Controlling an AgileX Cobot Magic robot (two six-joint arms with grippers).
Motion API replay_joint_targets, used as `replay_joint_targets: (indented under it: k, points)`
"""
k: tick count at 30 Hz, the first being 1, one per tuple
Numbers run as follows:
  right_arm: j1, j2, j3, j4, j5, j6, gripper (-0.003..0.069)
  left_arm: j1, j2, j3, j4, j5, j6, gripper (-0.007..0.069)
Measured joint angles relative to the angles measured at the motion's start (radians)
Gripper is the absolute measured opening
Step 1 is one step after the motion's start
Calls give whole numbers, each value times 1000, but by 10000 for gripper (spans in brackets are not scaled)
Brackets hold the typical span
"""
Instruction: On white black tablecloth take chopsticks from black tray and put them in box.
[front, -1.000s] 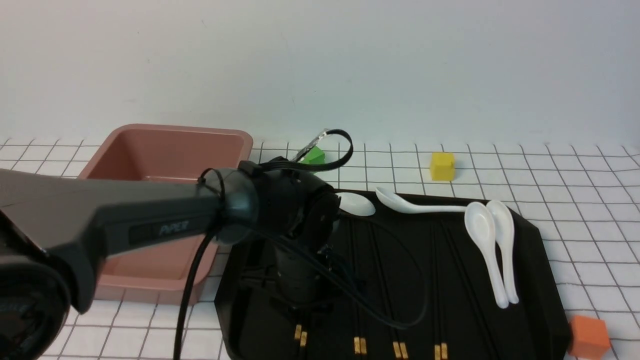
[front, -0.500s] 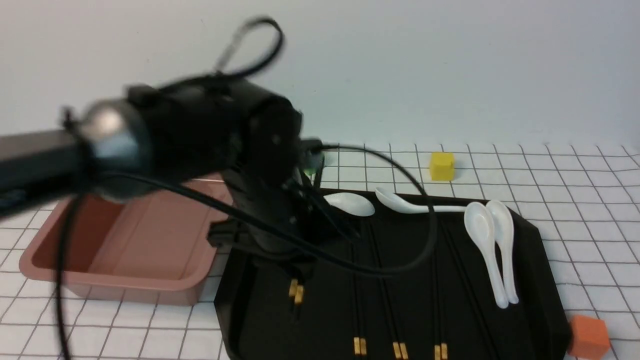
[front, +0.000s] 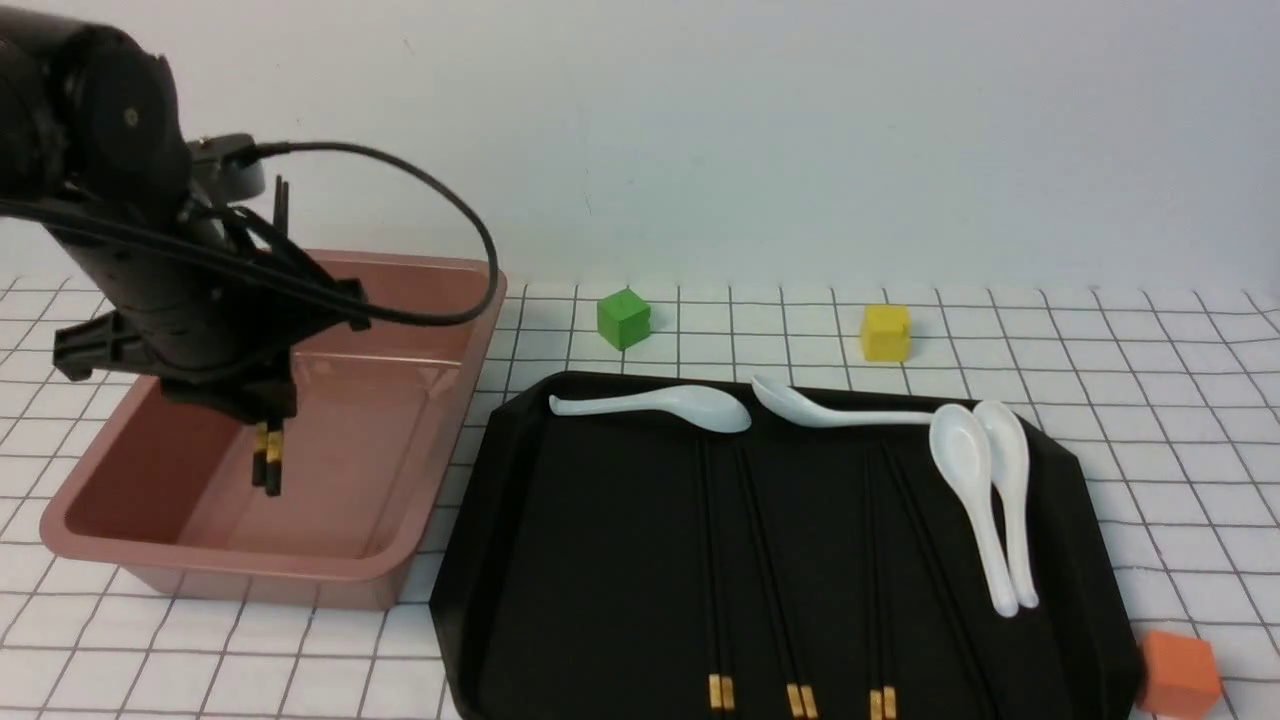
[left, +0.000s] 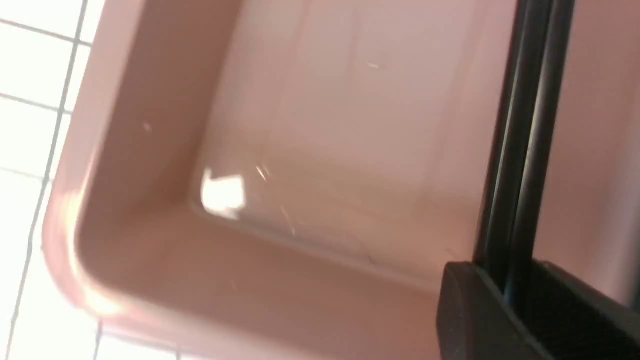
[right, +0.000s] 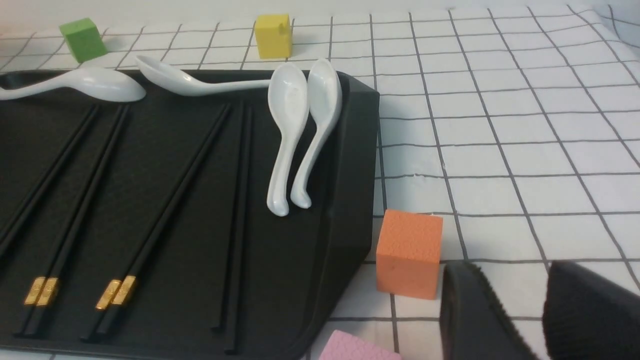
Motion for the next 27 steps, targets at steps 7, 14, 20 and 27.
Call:
replay_joint_targets:
  k: [7,14,20,27]
  points:
    - [0,0,0,0,0,0,240,-1,166,1,0,-43,52,141]
    - [0,0,0,1,0,0,240,-2,208,-27,-22,69,79,256]
    - [0,0,0,1,0,0,240,-2,74,-114,-26,223,135,150]
    - [0,0,0,1,0,0,240,-2,-289,19,-42,211,180,-13]
